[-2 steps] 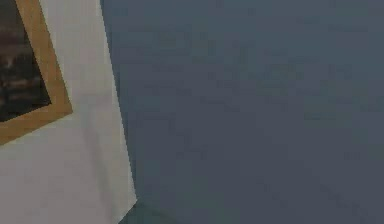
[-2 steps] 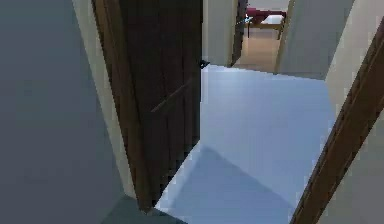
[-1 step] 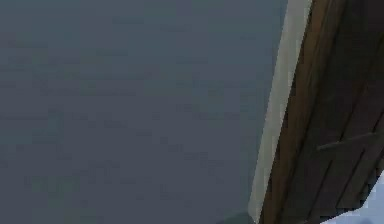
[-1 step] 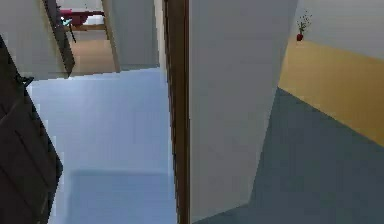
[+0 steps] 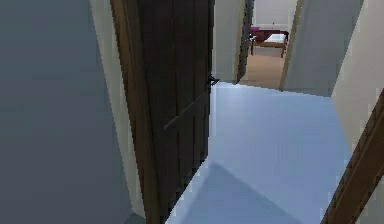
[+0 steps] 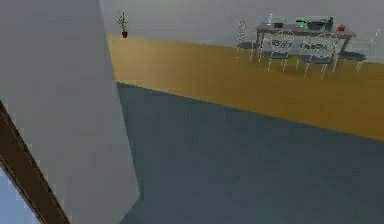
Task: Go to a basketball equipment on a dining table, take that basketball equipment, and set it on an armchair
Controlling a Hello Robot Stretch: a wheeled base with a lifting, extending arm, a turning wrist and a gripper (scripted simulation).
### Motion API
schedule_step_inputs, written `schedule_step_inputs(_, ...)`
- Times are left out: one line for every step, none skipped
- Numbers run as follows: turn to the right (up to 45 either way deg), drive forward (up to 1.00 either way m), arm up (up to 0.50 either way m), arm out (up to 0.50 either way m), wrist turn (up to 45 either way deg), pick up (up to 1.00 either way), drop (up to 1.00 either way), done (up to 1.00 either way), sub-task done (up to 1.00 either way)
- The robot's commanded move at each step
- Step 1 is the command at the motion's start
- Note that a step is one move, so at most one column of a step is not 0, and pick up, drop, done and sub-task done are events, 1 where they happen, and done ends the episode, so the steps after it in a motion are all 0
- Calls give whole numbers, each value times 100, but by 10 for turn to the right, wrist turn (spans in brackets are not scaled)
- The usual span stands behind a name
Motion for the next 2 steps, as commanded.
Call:
schedule_step_inputs(240,0,0,0,0,0,0,0,0)
schedule_step_inputs(0,85,0,0,0,0,0,0,0)
